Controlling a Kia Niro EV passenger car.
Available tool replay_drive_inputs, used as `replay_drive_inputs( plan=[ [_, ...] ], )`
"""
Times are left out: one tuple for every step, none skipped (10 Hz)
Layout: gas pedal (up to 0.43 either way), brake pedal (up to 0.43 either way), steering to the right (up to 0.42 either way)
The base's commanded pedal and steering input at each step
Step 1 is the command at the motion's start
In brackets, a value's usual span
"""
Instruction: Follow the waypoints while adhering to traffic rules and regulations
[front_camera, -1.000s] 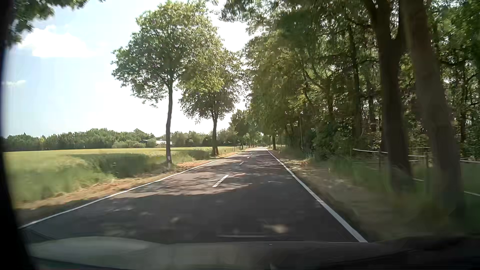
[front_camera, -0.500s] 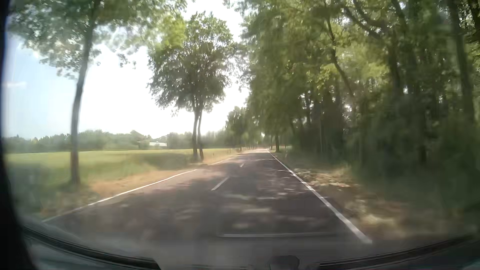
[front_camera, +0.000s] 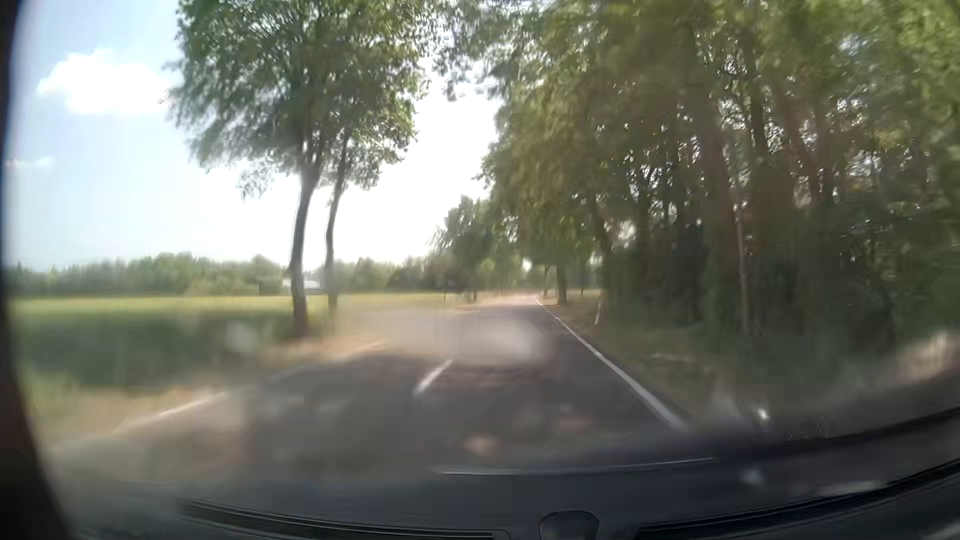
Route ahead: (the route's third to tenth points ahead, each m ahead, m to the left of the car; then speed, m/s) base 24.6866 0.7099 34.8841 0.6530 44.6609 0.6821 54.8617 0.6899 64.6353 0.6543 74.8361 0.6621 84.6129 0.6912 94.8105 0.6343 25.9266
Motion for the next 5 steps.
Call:
replay_drive_inputs(
  plan=[
    [0.260,0.006,0.002],
    [0.260,0.006,0.001],
    [0.260,0.006,0.001],
    [0.268,0.006,0.002],
    [0.268,0.006,0.003]
  ],
)
